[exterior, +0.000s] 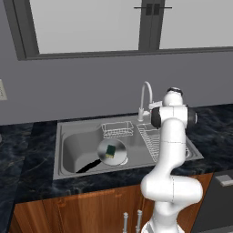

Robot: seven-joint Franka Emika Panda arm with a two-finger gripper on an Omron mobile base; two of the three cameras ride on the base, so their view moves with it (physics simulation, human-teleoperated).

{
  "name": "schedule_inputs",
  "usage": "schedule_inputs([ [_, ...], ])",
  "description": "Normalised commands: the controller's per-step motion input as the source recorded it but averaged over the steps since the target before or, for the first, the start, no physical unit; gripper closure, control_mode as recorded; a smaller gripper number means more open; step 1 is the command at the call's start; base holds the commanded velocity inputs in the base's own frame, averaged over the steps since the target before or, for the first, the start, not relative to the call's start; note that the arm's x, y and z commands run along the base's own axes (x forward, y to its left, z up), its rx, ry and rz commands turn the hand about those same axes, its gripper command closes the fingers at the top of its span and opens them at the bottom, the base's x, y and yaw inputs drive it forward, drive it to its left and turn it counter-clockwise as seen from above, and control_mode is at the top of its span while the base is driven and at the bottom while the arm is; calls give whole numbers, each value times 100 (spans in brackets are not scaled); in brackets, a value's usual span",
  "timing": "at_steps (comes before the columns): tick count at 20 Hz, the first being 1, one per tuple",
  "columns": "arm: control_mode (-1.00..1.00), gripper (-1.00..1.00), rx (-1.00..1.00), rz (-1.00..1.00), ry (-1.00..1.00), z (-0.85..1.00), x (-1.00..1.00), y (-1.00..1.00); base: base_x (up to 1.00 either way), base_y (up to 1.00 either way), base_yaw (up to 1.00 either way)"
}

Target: Pick the pan and sponge and place them into the sink. Then turn on the water.

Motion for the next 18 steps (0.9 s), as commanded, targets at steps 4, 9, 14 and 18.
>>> schedule_inputs([
  [4,-100,100,2,0,1,-10,6,-13,0,0,0],
  [9,-100,100,4,0,5,-12,0,-25,0,0,0],
  [14,-100,100,6,-1,7,-24,-8,-37,0,0,0],
  [18,-100,100,7,-1,5,-29,-17,-45,0,0,0],
])
